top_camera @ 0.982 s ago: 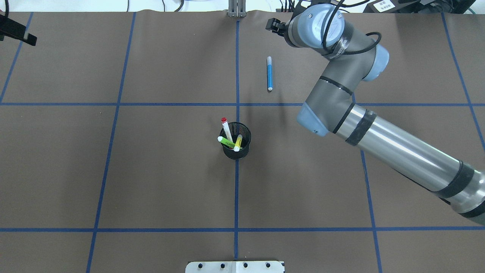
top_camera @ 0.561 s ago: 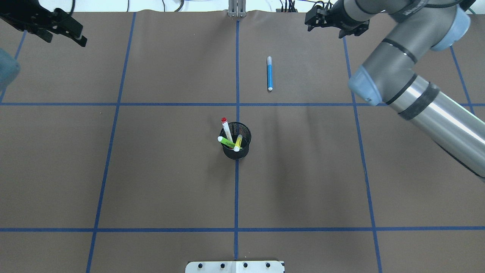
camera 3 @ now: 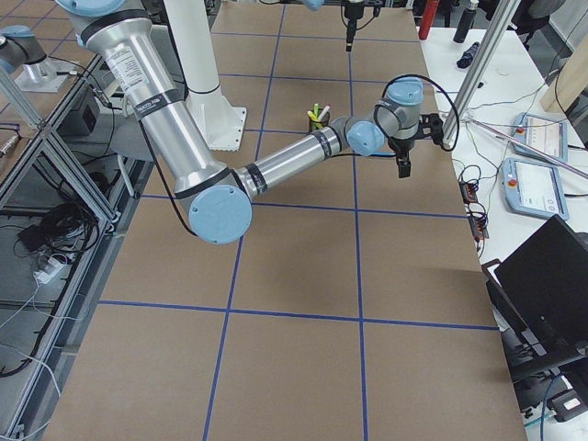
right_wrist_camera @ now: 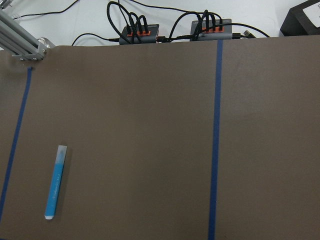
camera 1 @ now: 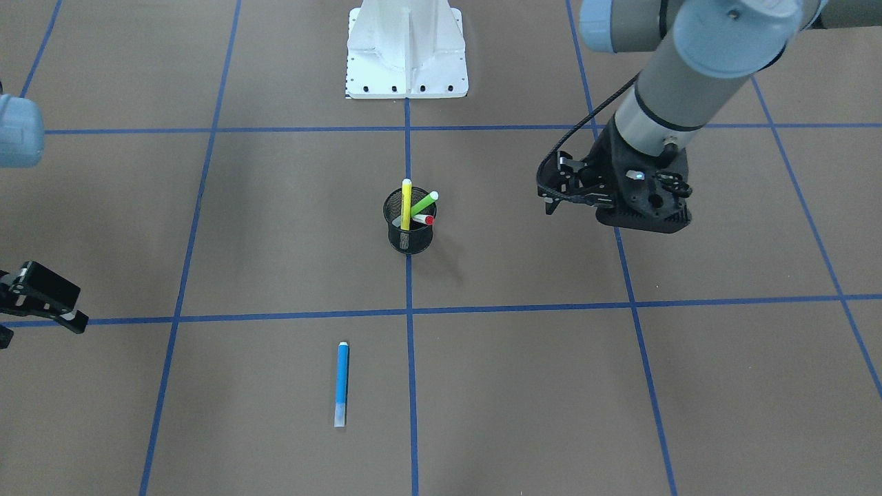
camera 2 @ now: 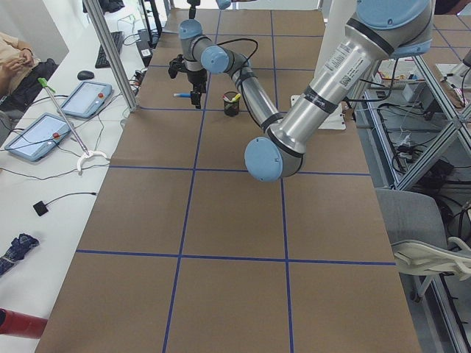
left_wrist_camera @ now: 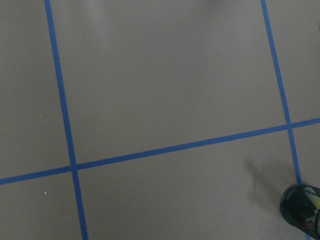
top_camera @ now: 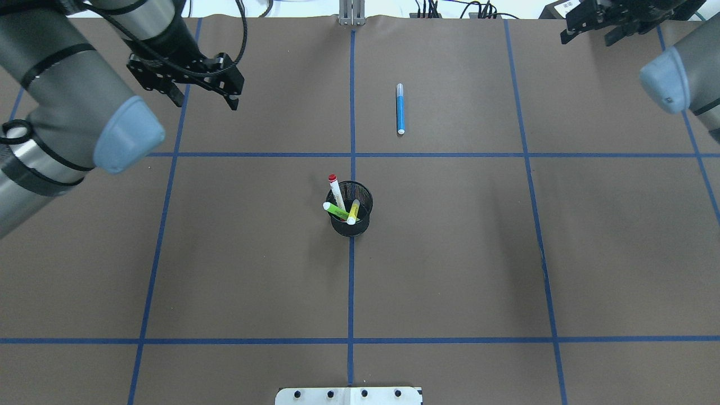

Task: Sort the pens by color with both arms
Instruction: 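Retract the right arm while the left arm reaches toward the pen cup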

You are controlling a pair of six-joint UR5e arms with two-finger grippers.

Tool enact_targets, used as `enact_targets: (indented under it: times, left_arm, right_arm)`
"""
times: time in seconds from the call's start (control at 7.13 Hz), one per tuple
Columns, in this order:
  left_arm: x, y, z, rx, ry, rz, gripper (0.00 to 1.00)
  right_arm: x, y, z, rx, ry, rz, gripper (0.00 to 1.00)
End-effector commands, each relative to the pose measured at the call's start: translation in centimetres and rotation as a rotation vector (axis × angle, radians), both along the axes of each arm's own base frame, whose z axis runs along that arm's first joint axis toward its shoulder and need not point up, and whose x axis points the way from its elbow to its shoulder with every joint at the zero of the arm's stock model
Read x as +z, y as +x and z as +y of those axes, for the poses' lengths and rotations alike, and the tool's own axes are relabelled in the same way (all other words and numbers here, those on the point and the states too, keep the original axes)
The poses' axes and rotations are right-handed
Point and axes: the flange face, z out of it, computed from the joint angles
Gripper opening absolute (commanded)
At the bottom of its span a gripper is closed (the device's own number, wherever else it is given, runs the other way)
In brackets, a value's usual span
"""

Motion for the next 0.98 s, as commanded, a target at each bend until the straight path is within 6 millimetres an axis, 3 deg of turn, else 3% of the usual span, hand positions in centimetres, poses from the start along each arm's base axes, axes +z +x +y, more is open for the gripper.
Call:
enact_targets:
  times: [0.0,0.14,0.28,0.42,0.56,0.7,0.84]
  left_arm:
    - [-4.0,7.3,-1.6,0.008,-0.085,-0.033,1.0]
    - [-5.2,10.9,-0.6,0.037,-0.106,-0.042,1.0]
    - [-5.3,12.8,0.6,0.056,-0.112,-0.049,1.0]
    - [-5.5,16.2,2.4,0.073,-0.15,-0.068,1.0]
    - [-6.4,19.3,2.2,0.077,-0.193,-0.098,1.0]
    - [-7.4,22.1,3.4,0.083,-0.229,-0.112,1.0]
    - [-7.2,23.7,4.8,0.085,-0.231,-0.124,0.98]
  right_arm:
    - [2.5,4.8,-0.5,-0.131,0.042,0.091,1.0]
    - [3.4,6.4,-0.3,-0.206,0.062,0.13,1.0]
    - [3.4,7.5,0.5,-0.263,0.066,0.162,1.0]
    - [3.8,7.9,1.7,-0.282,0.064,0.174,1.0]
    - [4.2,8.2,1.7,-0.279,0.06,0.185,1.0]
    - [4.3,8.2,1.7,-0.277,0.061,0.197,1.0]
    - [4.2,8.3,1.7,-0.274,0.065,0.209,1.0]
